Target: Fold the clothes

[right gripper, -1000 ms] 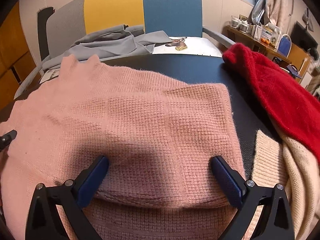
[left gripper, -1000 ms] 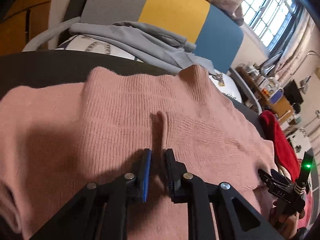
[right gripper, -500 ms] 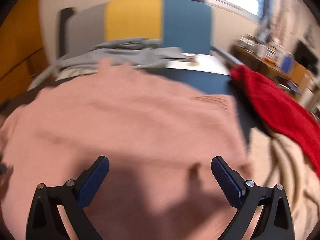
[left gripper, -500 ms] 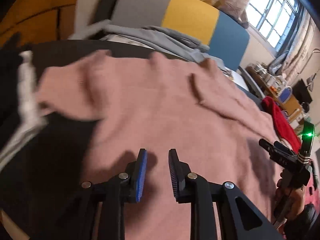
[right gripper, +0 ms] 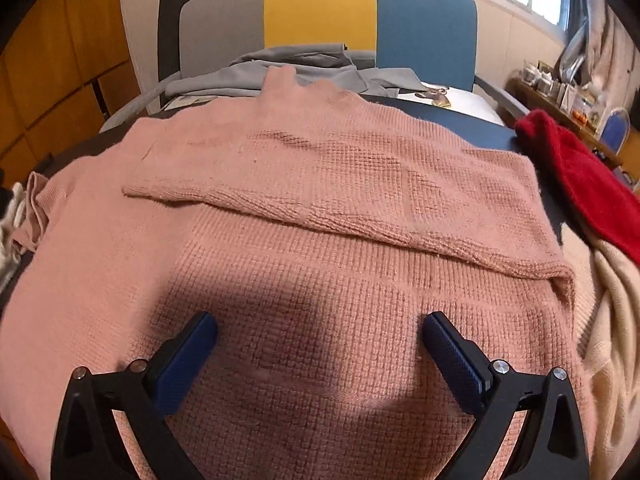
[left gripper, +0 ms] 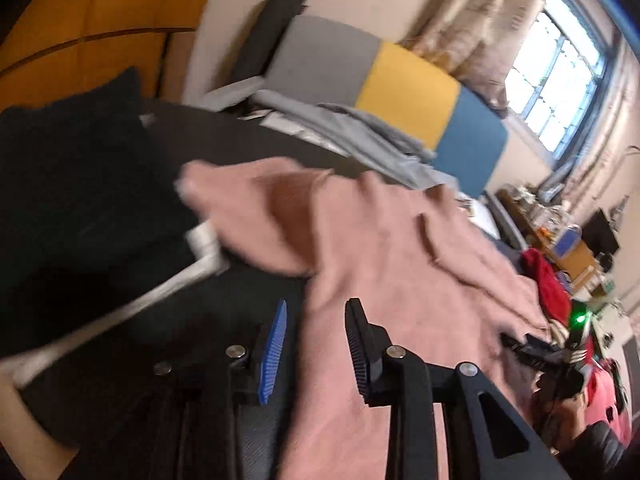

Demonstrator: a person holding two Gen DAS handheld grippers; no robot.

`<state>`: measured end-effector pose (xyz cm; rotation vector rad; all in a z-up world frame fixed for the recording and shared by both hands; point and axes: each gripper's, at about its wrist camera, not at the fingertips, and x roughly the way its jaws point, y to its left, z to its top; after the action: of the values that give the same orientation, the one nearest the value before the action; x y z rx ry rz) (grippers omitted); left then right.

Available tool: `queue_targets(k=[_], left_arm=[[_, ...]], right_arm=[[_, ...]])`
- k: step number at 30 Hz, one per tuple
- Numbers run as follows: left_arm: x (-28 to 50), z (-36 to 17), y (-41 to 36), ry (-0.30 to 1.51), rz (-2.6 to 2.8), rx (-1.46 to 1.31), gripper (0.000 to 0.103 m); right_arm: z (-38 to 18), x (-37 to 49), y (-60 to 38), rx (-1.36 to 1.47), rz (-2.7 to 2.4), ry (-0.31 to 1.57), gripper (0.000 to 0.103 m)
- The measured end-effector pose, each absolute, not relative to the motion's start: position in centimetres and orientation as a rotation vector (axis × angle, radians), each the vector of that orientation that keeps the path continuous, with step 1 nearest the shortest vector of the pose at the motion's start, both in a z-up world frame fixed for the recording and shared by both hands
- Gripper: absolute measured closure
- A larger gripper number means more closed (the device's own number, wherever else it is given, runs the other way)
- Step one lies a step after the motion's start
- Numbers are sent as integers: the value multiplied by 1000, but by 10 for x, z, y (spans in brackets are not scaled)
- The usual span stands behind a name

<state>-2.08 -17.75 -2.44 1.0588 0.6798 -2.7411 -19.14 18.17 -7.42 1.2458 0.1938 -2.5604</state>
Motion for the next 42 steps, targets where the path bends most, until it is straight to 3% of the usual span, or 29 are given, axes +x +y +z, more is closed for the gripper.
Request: queue_targets(k=[8,13,15,16,21,29,36,42], left_arm=[[-107,-31,-167,629,-2703,1139,69],[-120,-46,-178,615,-2604,1177,69],[-123,-53,-182,616,-2564,1189,83],[-125,-56,-185,616,-2544,1194,96],[-121,-57,-191,681,-2511,1164,98],[-138,3,-122,823,-2867,1070,98],[-206,-32,-41,872,-2966,1350,98],[-226,-49,-21,829,-2978,1469,95]], right_arm=[[-74,-192,180,1242,-2561,188,0],[-75,-192,182,1240,-2556,176,0],[-75,-192,182,1239,-2555,173,0],[-75,-192,182,1238,-2554,171,0],[-75,-194,184,1235,-2550,165,0],[-76,-194,184,1230,-2552,163,0],[-76,-194,184,1231,-2550,160,0],[-75,-194,183,1233,-2548,158,0]])
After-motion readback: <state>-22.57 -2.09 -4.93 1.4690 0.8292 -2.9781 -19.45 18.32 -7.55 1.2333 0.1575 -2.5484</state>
